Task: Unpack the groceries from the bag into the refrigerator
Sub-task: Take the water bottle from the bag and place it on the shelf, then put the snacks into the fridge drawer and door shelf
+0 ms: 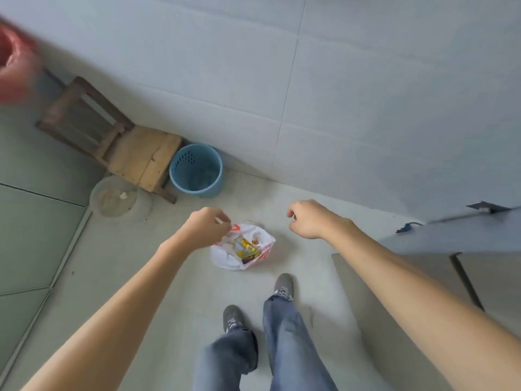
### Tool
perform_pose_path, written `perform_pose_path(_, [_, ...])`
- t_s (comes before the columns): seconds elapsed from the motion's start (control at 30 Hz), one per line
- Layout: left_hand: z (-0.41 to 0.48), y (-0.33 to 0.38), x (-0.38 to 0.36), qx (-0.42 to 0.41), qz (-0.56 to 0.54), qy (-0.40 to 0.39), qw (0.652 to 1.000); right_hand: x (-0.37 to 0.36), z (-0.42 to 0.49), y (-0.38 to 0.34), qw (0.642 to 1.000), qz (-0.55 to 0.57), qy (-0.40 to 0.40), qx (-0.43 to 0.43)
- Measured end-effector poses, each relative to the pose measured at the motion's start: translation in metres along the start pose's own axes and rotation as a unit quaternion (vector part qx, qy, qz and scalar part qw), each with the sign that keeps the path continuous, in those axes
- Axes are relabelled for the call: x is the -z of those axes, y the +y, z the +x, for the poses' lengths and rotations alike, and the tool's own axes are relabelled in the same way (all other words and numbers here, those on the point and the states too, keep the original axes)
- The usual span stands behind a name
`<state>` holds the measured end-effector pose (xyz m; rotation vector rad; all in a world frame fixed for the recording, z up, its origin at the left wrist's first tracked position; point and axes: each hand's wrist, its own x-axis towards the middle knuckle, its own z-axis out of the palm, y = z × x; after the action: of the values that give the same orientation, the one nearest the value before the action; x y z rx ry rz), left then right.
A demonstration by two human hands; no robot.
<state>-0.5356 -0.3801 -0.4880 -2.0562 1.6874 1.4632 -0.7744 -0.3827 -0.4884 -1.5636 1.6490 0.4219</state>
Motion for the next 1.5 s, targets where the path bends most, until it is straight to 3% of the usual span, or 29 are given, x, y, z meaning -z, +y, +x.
perform_pose_path(0.43, [0.202,-0.181,-0.208,0.134,-0.087,-0.061,0.985,-0.248,0.243,0.040,0.995,0.053,-0.086,-0.011])
perform_pose_path(0.63, [0.311,-0.258,-0.269,0.033,-0.041,-0.020,0.998,-0.367,0.365,0.035,0.993,0.076,-0.087,-0.002])
perform_pose_path(0.7, [0.351,-0.280,-0.293,-0.016,-0.009,-0.006,1.000,-0.399,0.404,0.039,0.994,0.068,-0.088,-0.001])
perform_pose_path(0.8, [0.401,-0.311,-0.333,-0.088,0.122,-0.032,0.988,-0.439,0.453,0.049,0.996,0.031,-0.084,-0.001])
perform_pose_path(0.97, [0.437,-0.367,-0.379,0.022,0.243,-0.137,0.960,-0.497,0.494,0.069,0.990,-0.106,-0.089,0.033])
perform_pose_path(1.07, [0.443,-0.394,-0.384,0.050,0.261,-0.115,0.957,-0.517,0.501,0.079,0.986,-0.146,-0.071,0.034])
perform_pose_path(1.2, [0.442,-0.406,-0.382,0.050,0.218,-0.081,0.971,-0.517,0.500,0.084,0.991,-0.120,-0.047,0.025])
perform_pose_path(1.5, [0.414,-0.347,-0.351,-0.002,0.198,0.000,0.980,-0.449,0.455,0.076,0.999,-0.016,-0.037,0.027])
